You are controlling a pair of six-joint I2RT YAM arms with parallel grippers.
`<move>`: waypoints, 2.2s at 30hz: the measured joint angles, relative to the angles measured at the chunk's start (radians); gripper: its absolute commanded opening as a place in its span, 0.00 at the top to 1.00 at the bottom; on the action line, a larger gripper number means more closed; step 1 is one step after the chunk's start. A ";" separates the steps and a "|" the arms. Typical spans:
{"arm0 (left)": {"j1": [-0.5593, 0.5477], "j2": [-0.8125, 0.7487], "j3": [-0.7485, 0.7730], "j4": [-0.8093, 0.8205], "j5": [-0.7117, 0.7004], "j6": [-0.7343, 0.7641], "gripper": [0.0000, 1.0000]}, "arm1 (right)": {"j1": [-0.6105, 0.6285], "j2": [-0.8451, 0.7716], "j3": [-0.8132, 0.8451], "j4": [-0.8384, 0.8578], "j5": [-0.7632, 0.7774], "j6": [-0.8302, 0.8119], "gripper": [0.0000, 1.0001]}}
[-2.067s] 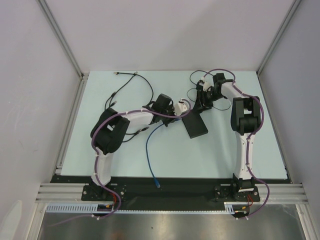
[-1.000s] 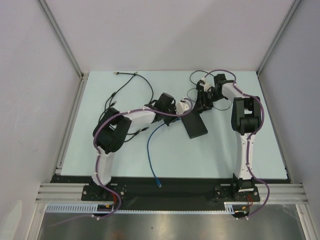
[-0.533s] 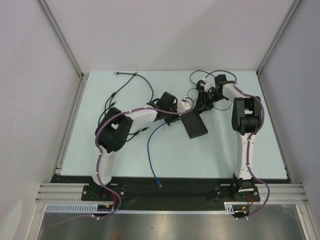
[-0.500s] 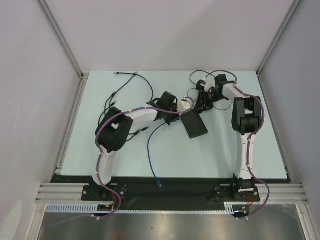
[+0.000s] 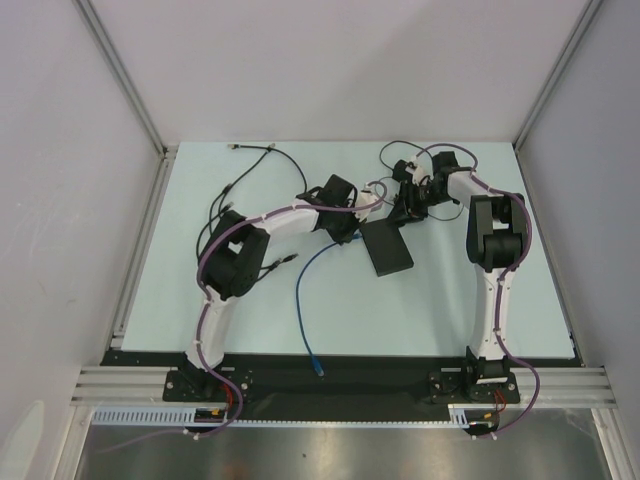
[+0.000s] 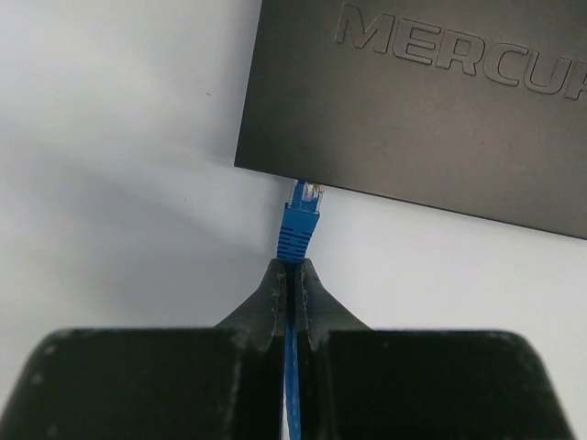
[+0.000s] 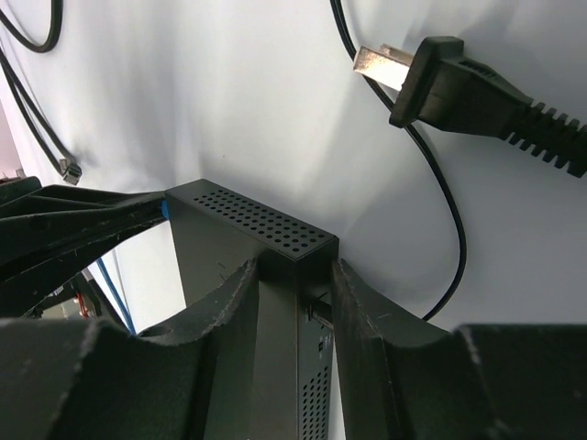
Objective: Insert the plug into the switch port
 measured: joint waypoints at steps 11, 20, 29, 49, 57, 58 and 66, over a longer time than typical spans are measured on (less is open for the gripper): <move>0.005 0.015 0.030 -0.021 0.008 -0.003 1.00 | 0.000 0.000 0.003 0.016 0.003 0.002 0.74; 0.005 0.030 0.062 -0.060 0.024 0.068 1.00 | 0.004 -0.016 -0.024 0.046 0.010 -0.005 0.74; 0.005 0.036 0.079 -0.089 0.034 0.183 1.00 | 0.007 -0.022 -0.032 0.064 0.024 0.037 0.74; 0.016 -0.036 -0.067 0.034 0.043 0.155 0.97 | 0.008 -0.018 -0.029 0.076 0.025 0.084 0.72; 0.017 -0.034 -0.040 0.015 0.083 0.192 0.65 | 0.013 -0.010 -0.012 0.053 0.009 0.087 0.68; 0.014 -0.032 -0.018 0.005 0.098 0.197 0.62 | 0.018 -0.006 -0.010 0.049 0.000 0.092 0.67; 0.019 -0.047 0.056 -0.057 0.167 0.236 0.41 | 0.052 0.009 0.005 0.023 -0.045 0.113 0.42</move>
